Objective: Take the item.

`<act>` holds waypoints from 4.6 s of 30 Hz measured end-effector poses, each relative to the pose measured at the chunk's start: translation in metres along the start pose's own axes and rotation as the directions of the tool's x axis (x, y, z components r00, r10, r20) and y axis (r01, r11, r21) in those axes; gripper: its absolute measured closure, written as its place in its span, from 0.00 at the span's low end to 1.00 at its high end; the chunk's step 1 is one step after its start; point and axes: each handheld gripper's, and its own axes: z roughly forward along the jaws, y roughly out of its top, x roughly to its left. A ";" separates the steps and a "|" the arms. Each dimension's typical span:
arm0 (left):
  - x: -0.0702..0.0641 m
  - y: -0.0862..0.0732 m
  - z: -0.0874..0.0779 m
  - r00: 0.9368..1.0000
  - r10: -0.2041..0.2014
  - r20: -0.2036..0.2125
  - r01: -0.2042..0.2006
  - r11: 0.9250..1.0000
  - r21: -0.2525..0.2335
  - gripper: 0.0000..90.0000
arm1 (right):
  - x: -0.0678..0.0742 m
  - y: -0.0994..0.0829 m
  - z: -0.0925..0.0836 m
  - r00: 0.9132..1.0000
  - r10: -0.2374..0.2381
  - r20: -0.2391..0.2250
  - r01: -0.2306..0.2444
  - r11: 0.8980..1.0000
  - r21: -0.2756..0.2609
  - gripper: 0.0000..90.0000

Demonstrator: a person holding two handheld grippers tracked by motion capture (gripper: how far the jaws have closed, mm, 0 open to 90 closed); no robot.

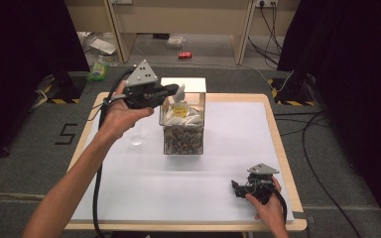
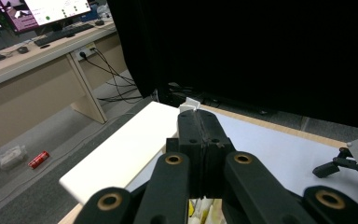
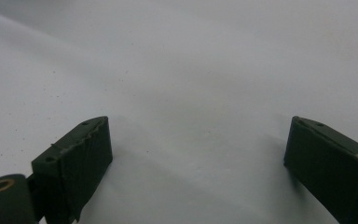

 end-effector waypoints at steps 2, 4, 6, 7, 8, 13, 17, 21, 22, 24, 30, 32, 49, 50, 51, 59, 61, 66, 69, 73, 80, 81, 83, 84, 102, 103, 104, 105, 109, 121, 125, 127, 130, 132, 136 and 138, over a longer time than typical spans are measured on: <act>0.002 0.001 -0.004 1.000 0.000 -0.004 0.000 1.000 -0.004 0.99 | 0.000 0.000 0.000 1.000 0.000 0.000 0.000 1.000 0.000 0.09; 0.003 0.002 -0.008 1.000 0.001 -0.006 -0.001 1.000 -0.008 0.99 | 0.000 0.000 0.000 1.000 0.000 0.000 0.000 1.000 0.000 0.09; 0.005 0.002 -0.012 1.000 -0.003 -0.008 0.003 1.000 -0.015 0.99 | 0.000 0.000 0.000 1.000 0.000 0.000 0.000 1.000 0.000 0.09; 0.006 0.002 -0.014 1.000 -0.007 -0.008 0.006 1.000 -0.017 0.99 | 0.000 0.000 0.000 1.000 0.001 0.000 -0.001 1.000 0.000 0.09; 0.007 0.002 -0.016 1.000 -0.008 -0.011 0.008 1.000 -0.018 0.99 | 0.000 0.000 0.000 1.000 0.001 0.000 -0.001 1.000 0.000 0.09; 0.014 0.000 -0.025 0.999 -0.017 -0.028 0.016 0.999 -0.031 0.99 | 0.000 0.000 0.000 1.000 0.001 0.000 -0.001 1.000 0.000 0.09; 0.019 -0.002 -0.033 0.999 -0.019 -0.045 0.018 0.999 -0.037 0.99 | 0.000 0.000 0.000 1.000 0.000 0.000 0.000 1.000 0.000 0.09; 0.026 -0.004 -0.043 0.998 -0.039 -0.057 0.036 0.998 -0.056 0.99 | 0.000 0.000 0.000 1.000 0.000 0.000 0.000 1.000 0.000 0.09; 0.028 -0.004 -0.046 0.997 -0.042 -0.060 0.038 0.998 -0.057 0.99 | 0.000 0.000 0.000 1.000 0.000 0.000 0.000 1.000 0.000 0.09; 0.031 -0.006 -0.050 0.997 -0.046 -0.070 0.042 0.997 -0.059 0.99 | 0.000 0.000 0.000 1.000 0.000 0.000 0.000 1.000 0.000 0.09; 0.041 -0.014 -0.060 0.993 -0.067 -0.093 0.062 0.996 -0.064 0.99 | 0.000 0.000 0.000 1.000 -0.001 0.000 0.001 1.000 0.001 0.09; 0.044 -0.018 -0.062 0.992 -0.078 -0.095 0.073 0.995 -0.061 0.99 | 0.000 0.000 0.000 1.000 0.001 0.000 -0.001 1.000 0.000 0.09; 0.067 -0.068 -0.068 0.975 -0.156 -0.156 0.153 0.988 -0.032 0.99 | 0.000 0.000 0.000 1.000 0.000 0.001 0.000 1.000 0.000 0.09; 0.068 -0.071 -0.068 0.974 -0.158 -0.164 0.156 0.987 -0.027 0.99 | 0.000 0.000 0.000 1.000 0.001 0.001 -0.001 1.000 0.000 0.09; 0.070 -0.075 -0.068 0.973 -0.160 -0.170 0.158 0.987 -0.024 0.99 | 0.000 0.000 0.000 1.000 0.001 0.001 -0.001 1.000 0.000 0.09; 0.082 -0.102 -0.063 0.960 -0.190 -0.206 0.195 0.981 0.004 0.99 | 0.000 0.000 0.000 1.000 0.000 0.001 0.000 1.000 0.001 0.09; 0.084 -0.109 -0.061 0.957 -0.199 -0.212 0.206 0.979 0.011 0.99 | 0.000 0.000 0.000 1.000 0.000 0.001 0.000 1.000 0.001 0.09; 0.086 -0.124 -0.055 0.950 -0.206 -0.234 0.219 0.975 0.032 0.99 | 0.000 0.000 0.000 1.000 0.001 0.001 -0.001 1.000 0.000 0.09; 0.088 -0.132 -0.051 0.946 -0.208 -0.247 0.226 0.973 0.046 0.99 | 0.000 0.000 0.000 1.000 0.000 0.001 0.000 1.000 0.001 0.09; 0.089 -0.143 -0.045 0.943 -0.213 -0.256 0.237 0.969 0.068 0.99 | 0.000 0.000 0.000 1.000 0.000 0.001 0.000 1.000 0.000 0.09; 0.090 -0.157 -0.038 0.938 -0.222 -0.266 0.253 0.963 0.089 0.99 | 0.000 0.000 0.000 1.000 0.000 0.002 0.000 1.000 0.001 0.09; 0.089 -0.158 -0.037 0.938 -0.221 -0.267 0.253 0.963 0.093 0.99 | 0.000 0.000 0.000 1.000 0.000 0.001 0.000 1.000 0.000 0.09; 0.089 -0.162 -0.035 0.938 -0.221 -0.268 0.255 0.962 0.098 0.99 | 0.000 0.000 0.000 1.000 0.000 0.002 0.000 1.000 0.001 0.09; 0.089 -0.163 -0.035 0.938 -0.221 -0.268 0.256 0.961 0.101 0.99 | 0.000 0.000 0.000 1.000 0.000 0.001 0.000 1.000 0.001 0.09; 0.083 -0.188 -0.017 0.937 -0.240 -0.253 0.284 0.947 0.152 0.99 | 0.000 0.000 0.000 1.000 0.002 0.001 -0.002 1.000 -0.001 0.09; 0.082 -0.189 -0.016 0.938 -0.239 -0.253 0.283 0.946 0.155 0.99 | 0.000 0.000 0.000 1.000 0.002 0.001 -0.002 1.000 -0.001 0.09; 0.082 -0.190 -0.016 0.938 -0.239 -0.252 0.283 0.946 0.158 0.99 | 0.000 0.000 0.000 1.000 0.000 0.001 0.000 1.000 -0.001 0.09; 0.081 -0.191 -0.015 0.938 -0.239 -0.252 0.284 0.945 0.160 0.98 | 0.000 0.000 0.000 1.000 0.001 0.001 -0.001 1.000 -0.001 0.09; 0.081 -0.198 -0.012 0.936 -0.245 -0.253 0.293 0.940 0.174 0.99 | 0.000 0.000 0.000 1.000 0.001 0.001 -0.001 1.000 -0.001 0.09; 0.079 -0.213 -0.002 0.938 -0.230 -0.258 0.292 0.926 0.237 0.98 | 0.000 0.000 0.000 1.000 0.001 0.001 -0.001 1.000 -0.002 0.09; 0.079 -0.217 0.002 0.936 -0.234 -0.262 0.299 0.923 0.244 0.98 | 0.000 0.000 0.000 1.000 0.000 0.002 0.000 1.000 -0.001 0.09; 0.079 -0.218 0.003 0.938 -0.229 -0.260 0.295 0.921 0.253 0.98 | 0.000 0.000 0.000 1.000 0.001 0.002 -0.001 1.000 -0.002 0.09; 0.079 -0.220 0.005 0.938 -0.227 -0.261 0.295 0.919 0.260 0.97 | 0.000 0.000 0.000 1.000 0.000 0.001 0.000 1.000 -0.001 0.09; 0.079 -0.221 0.006 0.937 -0.229 -0.264 0.298 0.918 0.263 0.96 | 0.000 0.000 0.000 1.000 0.000 0.002 0.000 1.000 -0.001 0.09; 0.080 -0.221 0.005 0.936 -0.229 -0.267 0.299 0.918 0.262 0.94 | 0.000 0.000 0.000 1.000 0.000 0.001 0.000 1.000 -0.001 0.09; 0.079 -0.221 0.005 0.935 -0.233 -0.267 0.301 0.919 0.255 0.92 | 0.000 0.000 0.000 1.000 0.000 0.002 0.000 1.000 -0.001 0.09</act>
